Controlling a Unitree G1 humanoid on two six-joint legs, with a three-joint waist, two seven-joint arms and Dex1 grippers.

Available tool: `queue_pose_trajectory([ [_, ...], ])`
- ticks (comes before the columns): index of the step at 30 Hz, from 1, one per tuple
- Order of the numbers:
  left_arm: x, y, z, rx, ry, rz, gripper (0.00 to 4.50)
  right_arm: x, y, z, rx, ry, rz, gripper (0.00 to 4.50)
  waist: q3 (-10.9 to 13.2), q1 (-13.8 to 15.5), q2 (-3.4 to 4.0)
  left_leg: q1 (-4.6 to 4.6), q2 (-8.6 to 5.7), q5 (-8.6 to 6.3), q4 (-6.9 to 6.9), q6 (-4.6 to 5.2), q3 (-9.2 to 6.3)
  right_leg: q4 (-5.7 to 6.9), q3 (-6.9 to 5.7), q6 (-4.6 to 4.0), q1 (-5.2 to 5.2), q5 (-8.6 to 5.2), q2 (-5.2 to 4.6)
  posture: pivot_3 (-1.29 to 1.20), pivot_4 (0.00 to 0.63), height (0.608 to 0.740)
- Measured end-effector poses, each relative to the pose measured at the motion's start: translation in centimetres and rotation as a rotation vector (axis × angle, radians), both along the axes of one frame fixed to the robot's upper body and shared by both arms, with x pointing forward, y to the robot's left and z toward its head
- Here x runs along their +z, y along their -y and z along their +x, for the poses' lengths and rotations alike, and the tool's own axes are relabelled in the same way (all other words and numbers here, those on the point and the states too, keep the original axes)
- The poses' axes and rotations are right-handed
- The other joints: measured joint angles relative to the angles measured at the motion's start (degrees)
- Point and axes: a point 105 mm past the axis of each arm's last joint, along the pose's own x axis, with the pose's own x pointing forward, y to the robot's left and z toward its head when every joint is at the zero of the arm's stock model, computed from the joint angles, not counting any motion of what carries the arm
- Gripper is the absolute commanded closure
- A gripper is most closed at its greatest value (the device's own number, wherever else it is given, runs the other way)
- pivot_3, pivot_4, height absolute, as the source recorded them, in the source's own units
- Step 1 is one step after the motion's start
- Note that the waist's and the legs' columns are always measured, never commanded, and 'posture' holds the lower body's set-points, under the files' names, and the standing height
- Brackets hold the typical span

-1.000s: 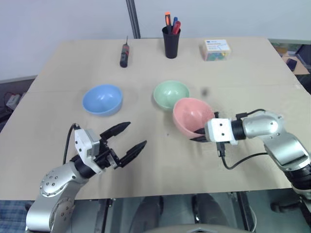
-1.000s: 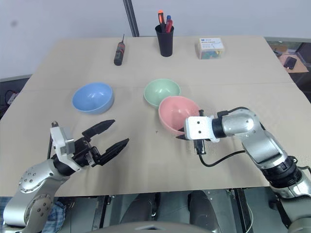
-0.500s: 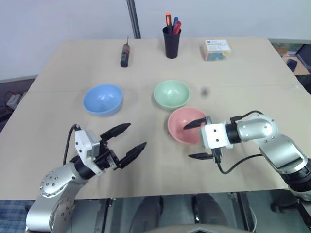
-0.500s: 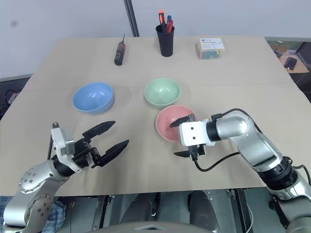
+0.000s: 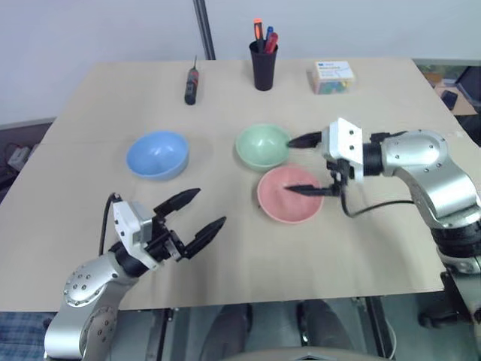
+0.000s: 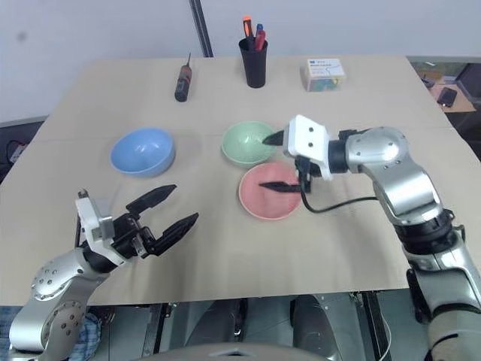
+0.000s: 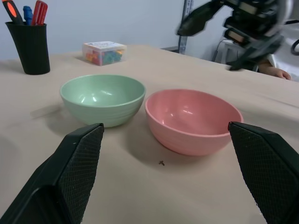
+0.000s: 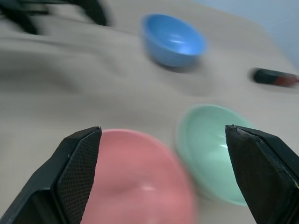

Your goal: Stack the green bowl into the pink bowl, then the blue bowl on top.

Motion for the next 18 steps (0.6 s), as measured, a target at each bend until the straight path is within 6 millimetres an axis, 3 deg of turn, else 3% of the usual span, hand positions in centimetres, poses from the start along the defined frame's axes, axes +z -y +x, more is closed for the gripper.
queue_pose_trajectory([
  [5,0.2,-0.5,0.3,0.048,0.006,-0.015,0.00,-0.3,-2.8,1.6,-0.010,-0.017,0.011,0.08,0.0,-0.1,0.01,-0.03,0.00,0.00,-0.04,0.00,0.03,-0.01,0.04,0.00,-0.07,0.00,0.00,0.00,0.150,0.740],
  [18,1.0,-3.6,-0.7,0.238,0.048,-0.042,0.00,-2.3,-7.9,2.7,0.039,-0.077,-0.018,0.08,0.0,-0.2,0.01,-0.03,0.00,0.00,-0.14,-0.01,0.04,-0.01,0.06,-0.01,-0.16,0.00,-0.01,0.00,0.150,0.740],
])
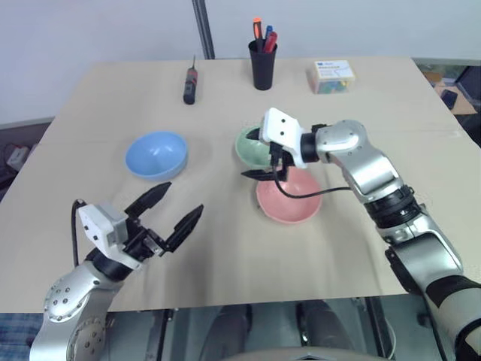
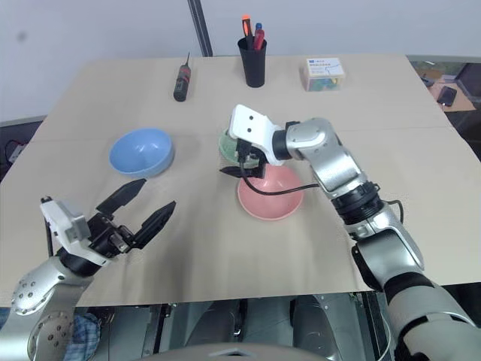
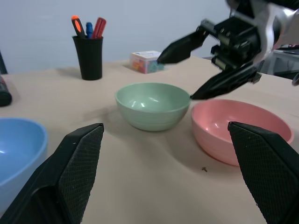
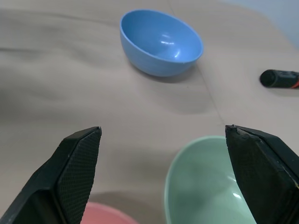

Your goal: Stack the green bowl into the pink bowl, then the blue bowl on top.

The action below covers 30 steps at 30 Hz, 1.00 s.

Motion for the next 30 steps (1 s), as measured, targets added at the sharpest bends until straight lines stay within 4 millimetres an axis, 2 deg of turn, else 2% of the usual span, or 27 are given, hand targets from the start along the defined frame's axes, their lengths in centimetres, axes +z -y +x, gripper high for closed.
queue_pose_trajectory([
  [7,0.9,-0.9,-0.3,0.065,0.040,-0.011,0.00,-1.4,-2.2,1.3,-0.042,-0.019,-0.022,0.08,0.0,0.1,-0.02,0.00,-0.12,0.00,-0.04,-0.01,0.00,0.00,0.00,0.00,-0.02,0.00,0.00,0.00,0.150,0.740],
  [9,1.0,-0.9,-0.3,0.071,0.046,-0.010,0.00,-2.6,-2.0,2.5,-0.102,-0.022,-0.057,0.08,0.0,0.1,-0.02,0.01,-0.15,0.00,-0.05,-0.01,-0.01,0.01,-0.01,-0.01,-0.03,0.00,0.00,0.00,0.150,0.740],
  [13,1.1,-1.2,-0.3,0.086,0.049,-0.010,0.00,-4.2,-1.3,3.5,-0.154,-0.040,-0.104,0.08,0.0,0.0,-0.01,-0.02,-0.17,0.01,-0.10,-0.02,0.02,0.01,0.02,-0.01,-0.09,0.00,0.00,0.00,0.150,0.740],
  [15,1.3,-1.2,-0.2,0.090,0.055,-0.009,0.00,-4.8,-0.6,4.7,-0.209,-0.018,-0.148,0.08,0.0,0.0,-0.01,-0.01,-0.18,0.01,-0.15,-0.02,0.07,0.03,0.06,-0.01,-0.14,0.00,0.02,0.00,0.150,0.740],
  [19,1.3,-1.3,-0.2,0.092,0.057,-0.009,0.00,-5.7,0.2,5.5,-0.251,0.003,-0.190,1.85,0.0,0.0,-0.01,-0.01,-0.18,0.01,-0.18,-0.03,0.12,0.04,0.11,-0.01,-0.17,0.00,0.02,0.00,0.150,0.740],
  [24,1.5,-1.2,-0.1,0.087,0.068,-0.008,0.00,-5.9,0.1,5.6,-0.246,0.015,-0.202,4.09,0.0,-0.1,-0.01,-0.01,-0.17,0.01,-0.20,-0.03,0.15,0.06,0.15,-0.01,-0.21,0.00,0.04,0.00,0.150,0.740],
  [25,1.6,-1.2,-0.1,0.086,0.070,-0.007,0.00,-5.9,0.1,5.6,-0.246,0.016,-0.202,4.42,0.0,-0.1,-0.01,-0.01,-0.17,0.01,-0.20,-0.03,0.15,0.06,0.15,-0.01,-0.21,0.00,0.04,0.00,0.150,0.740],
  [30,1.7,-1.1,0.0,0.079,0.075,-0.004,0.00,-5.6,0.0,5.6,-0.245,0.023,-0.195,4.42,0.0,-0.1,-0.01,-0.01,-0.16,0.02,-0.20,-0.03,0.17,0.08,0.18,-0.01,-0.24,0.00,0.04,0.00,0.150,0.740],
])
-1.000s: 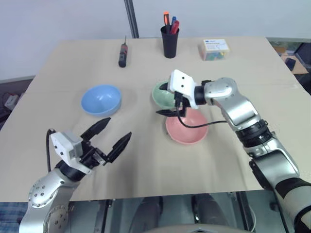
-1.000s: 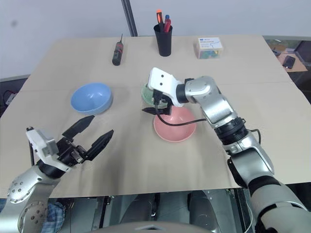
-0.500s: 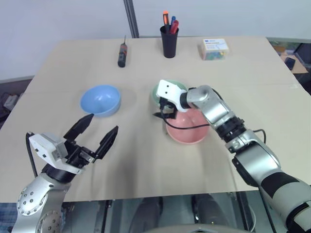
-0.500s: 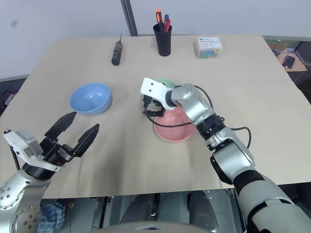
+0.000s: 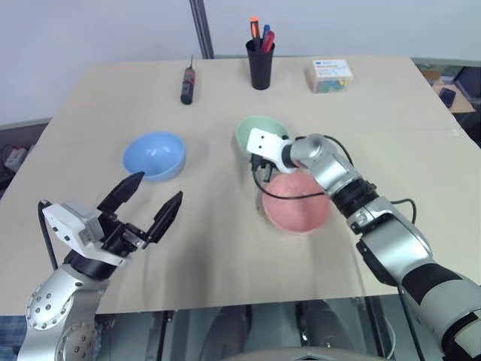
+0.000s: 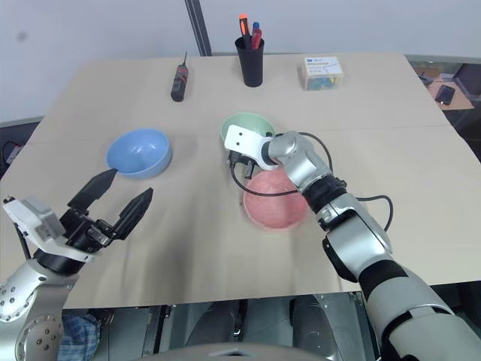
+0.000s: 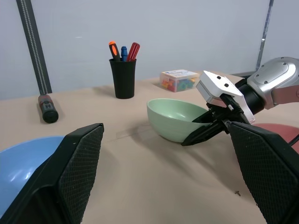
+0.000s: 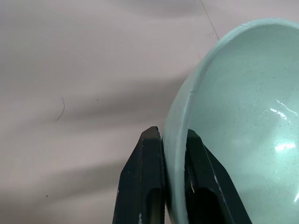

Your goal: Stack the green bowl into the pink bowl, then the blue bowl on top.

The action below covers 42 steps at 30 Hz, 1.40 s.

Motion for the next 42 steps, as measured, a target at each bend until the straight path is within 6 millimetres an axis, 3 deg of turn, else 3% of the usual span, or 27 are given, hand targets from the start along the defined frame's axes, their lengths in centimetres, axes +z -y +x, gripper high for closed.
queue_pose_trajectory([
  [5,0.3,0.1,0.2,-0.009,0.014,0.002,0.00,2.2,-0.7,-0.5,0.044,0.062,0.043,4.42,0.0,0.0,0.01,-0.04,0.01,0.00,-0.03,0.00,0.01,0.01,0.03,0.00,-0.07,0.00,0.00,0.00,0.150,0.740],
  [9,0.5,0.5,0.3,-0.034,0.021,0.006,0.00,6.1,-1.0,-2.2,0.153,0.151,0.104,4.42,0.0,0.1,0.01,-0.12,0.02,0.00,-0.03,0.00,0.00,-0.01,0.01,0.00,-0.13,0.00,-0.01,0.00,0.150,0.740],
  [10,0.6,0.8,0.4,-0.053,0.022,0.004,0.00,7.7,-0.4,-3.1,0.192,0.183,0.119,4.42,0.0,0.3,0.00,-0.15,0.02,0.00,-0.03,0.00,-0.06,-0.02,-0.03,0.00,-0.12,0.00,-0.03,0.00,0.150,0.740],
  [14,0.5,1.2,0.6,-0.085,0.012,0.007,0.00,9.5,1.5,-4.5,0.220,0.211,0.132,4.42,0.0,0.3,-0.02,-0.13,0.02,0.00,-0.02,0.00,-0.06,-0.03,-0.04,0.01,-0.08,0.00,-0.04,0.00,0.150,0.740],
  [20,0.7,1.4,1.3,-0.118,0.021,0.006,0.00,9.3,5.3,-7.3,0.235,0.154,0.141,4.42,0.0,0.2,-0.01,-0.12,0.04,0.00,-0.03,0.01,0.01,-0.03,0.02,0.01,-0.10,0.00,-0.02,0.00,0.150,0.740],
  [22,0.7,1.8,1.5,-0.147,0.021,0.008,0.00,8.4,7.9,-8.5,0.210,0.114,0.121,4.42,0.0,0.4,-0.03,-0.14,0.06,0.00,-0.03,0.01,-0.01,-0.07,-0.01,0.01,-0.06,0.00,-0.06,0.00,0.150,0.740],
  [25,0.5,1.8,2.0,-0.166,0.006,0.009,0.00,7.0,10.1,-9.6,0.172,0.039,0.085,4.42,0.0,0.3,-0.03,-0.12,0.06,-0.01,-0.01,0.02,0.04,-0.08,0.03,0.01,-0.05,0.00,-0.06,0.00,0.150,0.740],
  [30,0.9,2.0,2.6,-0.207,0.015,0.018,0.00,6.2,11.0,-12.2,0.200,-0.014,0.019,4.42,0.0,0.2,-0.03,-0.08,0.12,-0.01,-0.02,0.02,0.06,-0.04,0.04,0.01,-0.04,0.00,0.02,0.00,0.150,0.740],
  [35,0.6,2.0,3.3,-0.238,-0.002,0.018,0.00,5.7,10.8,-15.4,0.304,-0.040,-0.053,4.42,0.0,0.5,-0.04,-0.11,0.13,-0.01,0.04,0.02,0.03,-0.10,-0.01,0.03,0.04,0.00,-0.03,0.00,0.150,0.740],
  [42,0.7,2.3,3.9,-0.283,-0.005,0.027,0.00,5.1,11.0,-16.7,0.334,-0.035,-0.109,4.42,0.0,0.4,-0.06,-0.05,0.15,-0.01,0.08,0.02,-0.12,-0.20,-0.17,0.03,0.21,0.00,-0.03,0.00,0.150,0.740],
])
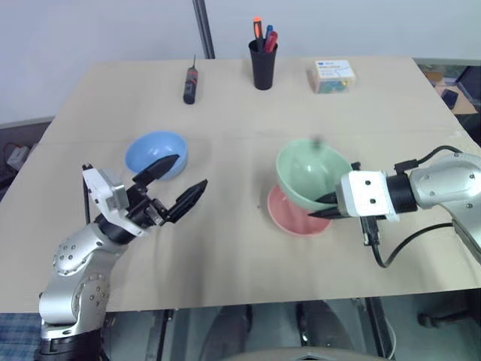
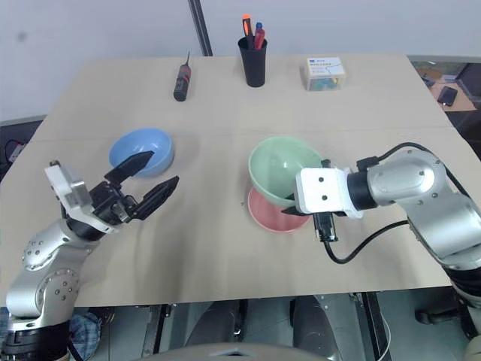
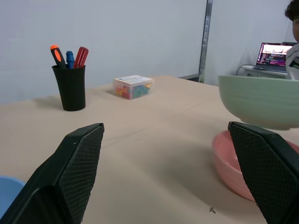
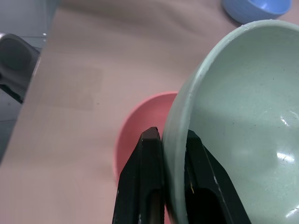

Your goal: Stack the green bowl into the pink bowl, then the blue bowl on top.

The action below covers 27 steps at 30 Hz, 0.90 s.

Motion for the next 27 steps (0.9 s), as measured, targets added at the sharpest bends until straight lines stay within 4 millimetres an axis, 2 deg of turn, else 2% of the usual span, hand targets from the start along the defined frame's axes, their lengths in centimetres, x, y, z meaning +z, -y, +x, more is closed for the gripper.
queue_pose_trajectory([
  [3,0.0,0.1,0.0,-0.009,0.002,0.002,0.00,-0.3,-0.1,0.0,-0.004,0.002,-0.008,4.42,0.0,0.0,0.00,0.00,0.01,0.00,0.00,0.00,0.00,-0.03,0.00,0.00,0.01,0.00,-0.02,0.00,0.150,0.740],
  [4,0.0,0.1,0.0,-0.011,0.001,0.002,0.00,-0.4,-0.1,0.0,-0.004,0.003,-0.009,3.70,0.0,0.0,0.00,-0.01,0.01,0.00,0.00,0.00,-0.01,-0.04,-0.01,0.00,0.01,0.00,-0.02,0.00,0.150,0.740],
  [6,0.0,0.1,0.0,-0.012,0.001,0.003,0.00,-0.4,-0.3,-0.2,0.001,0.009,-0.010,2.97,0.0,0.1,0.00,-0.01,0.01,0.00,0.00,0.00,-0.03,-0.04,-0.03,0.00,0.02,0.00,-0.02,0.00,0.150,0.740],
  [9,-0.1,0.0,0.0,-0.013,-0.002,0.002,0.00,-0.3,-0.4,-0.3,0.001,0.019,-0.006,1.62,0.0,0.1,0.00,-0.01,0.02,0.00,0.00,0.00,-0.05,-0.05,-0.04,0.00,0.04,0.00,-0.03,0.00,0.150,0.740],
  [13,-0.3,0.0,0.1,-0.016,-0.009,0.000,0.00,-0.1,-0.3,0.0,-0.037,-0.019,0.031,1.62,0.0,0.1,0.00,-0.01,0.02,0.00,0.01,0.00,-0.06,-0.06,-0.06,0.00,0.06,0.00,-0.04,0.00,0.150,0.740],
  [18,-0.3,-0.1,0.2,0.000,-0.013,0.000,0.00,1.7,1.2,1.8,-0.158,-0.046,0.170,1.62,0.0,0.2,-0.01,0.00,0.01,0.00,0.01,0.00,-0.09,-0.07,-0.08,0.00,0.09,0.00,-0.05,0.00,0.150,0.740],
  [20,-0.4,-0.3,0.5,0.024,-0.025,0.004,0.00,2.4,1.8,2.5,-0.182,-0.054,0.275,1.62,0.0,0.2,-0.08,0.00,0.01,0.00,0.00,0.00,-0.13,-0.09,-0.12,0.00,0.11,0.00,-0.03,0.00,0.150,0.740],
  [21,-0.5,-0.4,0.6,0.043,-0.034,0.004,0.00,2.8,2.2,3.0,-0.196,-0.057,0.349,1.62,-0.1,0.2,-0.10,0.01,0.00,0.00,0.02,0.00,-0.14,-0.09,-0.14,0.00,0.17,0.00,-0.02,0.00,0.150,0.740],
  [22,-0.7,-0.8,1.0,0.082,-0.052,0.019,0.00,3.1,3.8,4.2,-0.245,-0.057,0.445,1.62,-0.1,0.2,-0.11,0.02,-0.05,0.00,0.04,0.00,-0.13,-0.09,-0.14,0.00,0.19,0.00,-0.03,0.00,0.150,0.740],
  [23,-0.7,-1.0,1.2,0.101,-0.057,0.028,0.00,3.0,4.7,4.7,-0.273,-0.057,0.470,1.62,-0.1,0.3,-0.10,0.01,-0.07,0.00,0.05,0.00,-0.13,-0.09,-0.14,0.00,0.20,0.01,-0.04,0.00,0.150,0.740],
  [27,-0.7,-1.4,1.3,0.127,-0.065,0.040,0.00,3.1,6.7,5.2,-0.288,-0.046,0.579,1.62,0.0,0.3,-0.09,0.02,-0.06,0.00,0.04,0.00,-0.13,-0.09,-0.16,0.00,0.19,0.00,-0.04,0.00,0.150,0.740],
])
